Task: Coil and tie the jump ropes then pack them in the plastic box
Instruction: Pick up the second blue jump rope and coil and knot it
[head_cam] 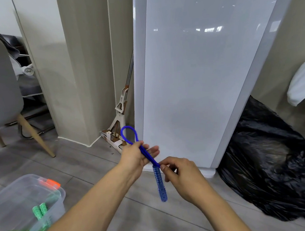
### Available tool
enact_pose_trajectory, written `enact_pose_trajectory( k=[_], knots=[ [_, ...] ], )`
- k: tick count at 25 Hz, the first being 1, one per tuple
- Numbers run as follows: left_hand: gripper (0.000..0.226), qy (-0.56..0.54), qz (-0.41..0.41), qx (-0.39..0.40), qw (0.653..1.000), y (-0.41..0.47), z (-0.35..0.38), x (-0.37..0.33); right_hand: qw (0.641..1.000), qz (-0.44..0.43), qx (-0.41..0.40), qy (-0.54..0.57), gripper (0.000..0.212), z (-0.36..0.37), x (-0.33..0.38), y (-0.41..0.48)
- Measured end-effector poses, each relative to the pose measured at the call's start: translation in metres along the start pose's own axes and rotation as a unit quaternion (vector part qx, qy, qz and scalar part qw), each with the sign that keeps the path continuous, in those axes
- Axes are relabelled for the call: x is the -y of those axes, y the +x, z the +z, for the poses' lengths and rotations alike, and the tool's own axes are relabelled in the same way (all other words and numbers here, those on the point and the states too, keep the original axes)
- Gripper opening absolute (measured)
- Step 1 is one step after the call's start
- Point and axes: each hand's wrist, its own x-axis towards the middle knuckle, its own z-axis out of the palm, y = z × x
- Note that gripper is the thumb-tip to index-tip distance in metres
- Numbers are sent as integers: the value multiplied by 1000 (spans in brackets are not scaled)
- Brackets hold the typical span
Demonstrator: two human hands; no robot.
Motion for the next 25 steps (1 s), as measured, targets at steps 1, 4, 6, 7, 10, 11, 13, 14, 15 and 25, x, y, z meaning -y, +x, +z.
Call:
enact_pose_trajectory(
  k=[1, 4, 6, 7, 10, 11, 13, 14, 15, 25],
  knots=[
    [19, -30, -5, -23, 999, 7, -5, -4, 999, 11, 31, 5, 18, -3, -2, -1],
    [23, -23, 6, -71, 997, 20, -18, -13, 989, 49, 140, -6, 19, -19, -13, -3],
    [20, 54, 39, -82, 994, 23, -21, -17, 990, 75, 110, -47, 18, -32, -25, -1],
    [18, 108, 54, -76, 990, 22, -20, -18, 992, 87, 61, -71, 18, -39, -31, 0],
    [11, 248, 66, -5, 967, 6, -10, -11, 992, 81, -74, -68, 18, -44, -35, 1],
    [11, 290, 67, 34, 954, -3, -7, -8, 993, 64, -94, -34, 15, -41, -31, 1],
    [11, 367, 66, 109, 921, -21, 1, 0, 993, 37, -112, 28, 13, -31, -21, 3],
    [11, 396, 67, 138, 905, -28, 4, 4, 992, 30, -114, 42, 12, -27, -16, 4],
    [13, 419, 71, 158, 891, -32, 6, 6, 992, 27, -114, 49, 11, -23, -11, 4],
    [21, 381, -1, 280, 881, -37, 2, 13, 983, 52, -174, 26, 7, -15, -13, 2]
  ],
)
